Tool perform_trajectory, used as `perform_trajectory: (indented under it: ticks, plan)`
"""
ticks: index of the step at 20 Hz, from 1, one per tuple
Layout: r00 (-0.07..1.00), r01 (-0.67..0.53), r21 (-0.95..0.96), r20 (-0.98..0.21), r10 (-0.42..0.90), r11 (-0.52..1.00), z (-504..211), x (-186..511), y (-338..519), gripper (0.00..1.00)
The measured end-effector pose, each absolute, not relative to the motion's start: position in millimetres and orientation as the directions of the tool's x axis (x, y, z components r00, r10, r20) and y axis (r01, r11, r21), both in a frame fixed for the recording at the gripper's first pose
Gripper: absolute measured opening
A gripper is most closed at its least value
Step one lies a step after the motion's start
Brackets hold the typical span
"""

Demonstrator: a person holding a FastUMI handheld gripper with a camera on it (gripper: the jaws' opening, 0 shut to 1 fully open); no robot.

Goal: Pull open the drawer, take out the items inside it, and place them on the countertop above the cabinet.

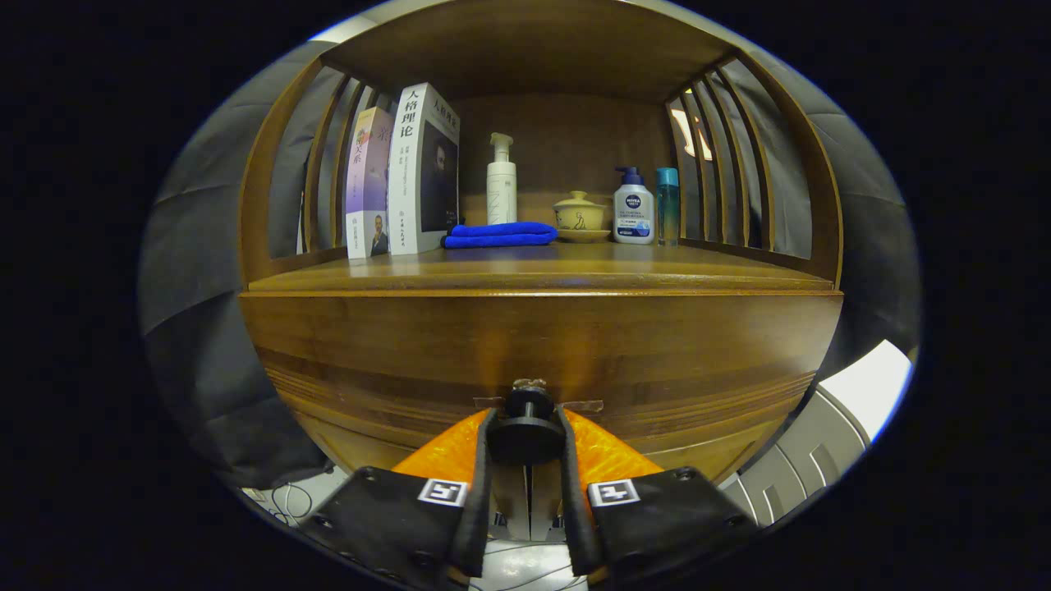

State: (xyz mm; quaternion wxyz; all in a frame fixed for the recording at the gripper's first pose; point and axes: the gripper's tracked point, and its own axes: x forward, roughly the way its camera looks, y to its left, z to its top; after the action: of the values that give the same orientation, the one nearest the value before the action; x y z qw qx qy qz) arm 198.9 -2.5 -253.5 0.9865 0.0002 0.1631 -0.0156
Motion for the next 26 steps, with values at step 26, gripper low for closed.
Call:
perform_trajectory:
  ticks: [26]
  plan:
    - [0.934,-0.025,-0.003,-0.356,0.023,1.0,-250,107,1,0.3]
